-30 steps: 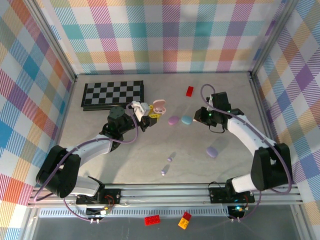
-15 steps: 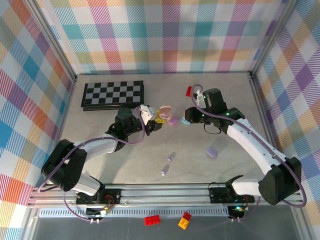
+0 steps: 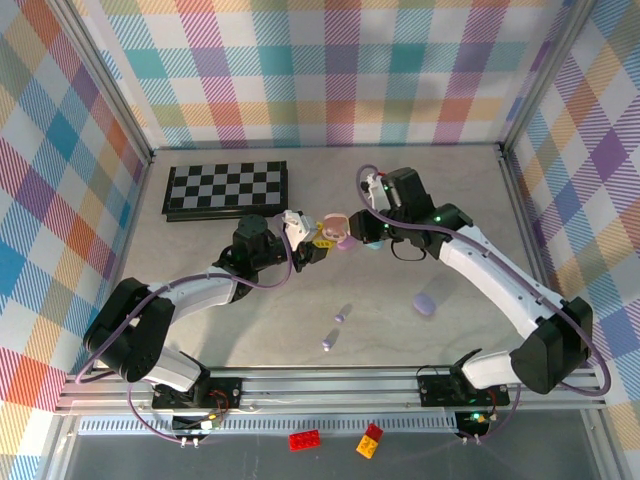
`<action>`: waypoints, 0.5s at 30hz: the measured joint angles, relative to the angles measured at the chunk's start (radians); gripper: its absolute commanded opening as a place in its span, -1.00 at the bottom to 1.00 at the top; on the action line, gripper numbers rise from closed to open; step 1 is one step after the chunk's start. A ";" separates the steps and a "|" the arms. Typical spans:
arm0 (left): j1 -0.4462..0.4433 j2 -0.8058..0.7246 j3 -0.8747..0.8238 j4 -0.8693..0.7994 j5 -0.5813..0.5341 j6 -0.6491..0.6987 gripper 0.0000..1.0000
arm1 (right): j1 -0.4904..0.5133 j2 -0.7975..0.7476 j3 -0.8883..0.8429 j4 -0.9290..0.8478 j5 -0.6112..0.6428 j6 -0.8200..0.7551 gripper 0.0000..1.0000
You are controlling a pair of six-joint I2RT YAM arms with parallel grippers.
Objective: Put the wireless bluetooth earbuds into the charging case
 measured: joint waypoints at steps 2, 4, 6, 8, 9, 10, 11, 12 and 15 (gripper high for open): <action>0.000 0.000 0.001 -0.002 0.004 0.000 -0.39 | 0.007 0.017 0.009 -0.009 0.004 -0.003 -0.59; 0.000 0.000 0.005 -0.006 0.008 0.001 -0.39 | 0.013 0.032 0.022 -0.014 0.007 -0.007 -0.59; 0.000 0.000 0.009 -0.006 0.009 0.002 -0.39 | 0.016 0.043 0.032 -0.014 0.011 -0.011 -0.59; 0.000 0.000 0.011 -0.008 0.010 0.004 -0.39 | 0.019 0.051 0.039 -0.014 0.011 -0.017 -0.60; 0.000 0.000 0.012 -0.008 0.010 0.004 -0.39 | 0.021 0.055 0.043 -0.018 0.011 -0.020 -0.60; 0.000 0.000 0.012 -0.010 0.010 0.005 -0.39 | 0.022 0.059 0.045 -0.018 0.012 -0.022 -0.60; 0.000 0.000 0.012 -0.014 0.010 0.008 -0.39 | 0.023 0.062 0.047 -0.018 0.014 -0.023 -0.60; 0.000 0.000 0.012 -0.019 0.009 0.010 -0.39 | 0.024 0.065 0.048 -0.018 0.014 -0.025 -0.60; 0.000 0.000 0.012 -0.029 0.009 0.018 -0.39 | 0.024 0.073 0.050 -0.019 0.014 -0.026 -0.60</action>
